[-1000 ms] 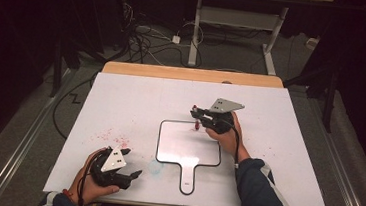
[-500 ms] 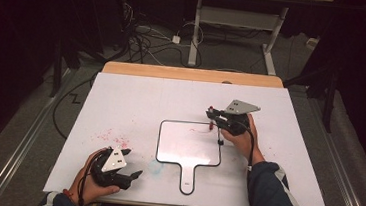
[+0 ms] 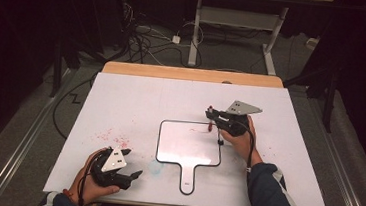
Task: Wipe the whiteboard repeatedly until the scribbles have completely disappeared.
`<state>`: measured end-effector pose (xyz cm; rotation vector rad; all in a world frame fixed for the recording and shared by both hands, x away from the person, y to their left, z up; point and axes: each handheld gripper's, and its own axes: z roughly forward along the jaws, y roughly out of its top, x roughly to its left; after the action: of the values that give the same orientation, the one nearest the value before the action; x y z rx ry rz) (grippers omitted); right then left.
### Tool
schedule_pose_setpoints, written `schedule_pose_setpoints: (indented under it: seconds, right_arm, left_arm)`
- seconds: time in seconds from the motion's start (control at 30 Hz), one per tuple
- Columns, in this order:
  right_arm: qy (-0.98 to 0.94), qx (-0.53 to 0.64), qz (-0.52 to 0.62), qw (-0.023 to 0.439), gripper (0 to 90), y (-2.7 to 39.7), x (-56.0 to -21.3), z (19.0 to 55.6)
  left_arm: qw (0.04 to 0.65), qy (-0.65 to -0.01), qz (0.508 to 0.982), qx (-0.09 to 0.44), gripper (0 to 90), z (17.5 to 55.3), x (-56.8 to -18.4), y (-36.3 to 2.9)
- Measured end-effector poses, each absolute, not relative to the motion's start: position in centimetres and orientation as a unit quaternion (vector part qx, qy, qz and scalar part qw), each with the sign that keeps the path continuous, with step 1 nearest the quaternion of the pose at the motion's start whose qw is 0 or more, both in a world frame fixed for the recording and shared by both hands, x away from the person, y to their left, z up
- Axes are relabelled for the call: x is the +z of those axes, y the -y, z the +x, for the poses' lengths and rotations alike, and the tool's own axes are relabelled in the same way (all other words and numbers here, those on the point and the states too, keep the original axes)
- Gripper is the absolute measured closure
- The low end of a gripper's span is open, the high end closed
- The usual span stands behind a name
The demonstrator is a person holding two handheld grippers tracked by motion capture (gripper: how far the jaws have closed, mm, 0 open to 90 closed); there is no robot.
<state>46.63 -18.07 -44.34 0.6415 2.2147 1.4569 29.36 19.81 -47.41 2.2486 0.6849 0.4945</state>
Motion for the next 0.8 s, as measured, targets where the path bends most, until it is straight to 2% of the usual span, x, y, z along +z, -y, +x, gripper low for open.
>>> schedule_pose_setpoints:
  seconds: [0.53,0.8]
  right_arm:
    - [-0.816,0.523,0.168,0.18,81.6,11.7,-44.3,46.1]
    - [-0.819,0.519,0.162,0.181,81.6,11.4,-44.3,46.3]
  left_arm:
    - [0.363,-0.258,0.875,0.19,20.2,29.5,-47.4,-19.6]
    - [0.364,-0.259,0.875,0.189,20.2,29.5,-47.4,-19.8]
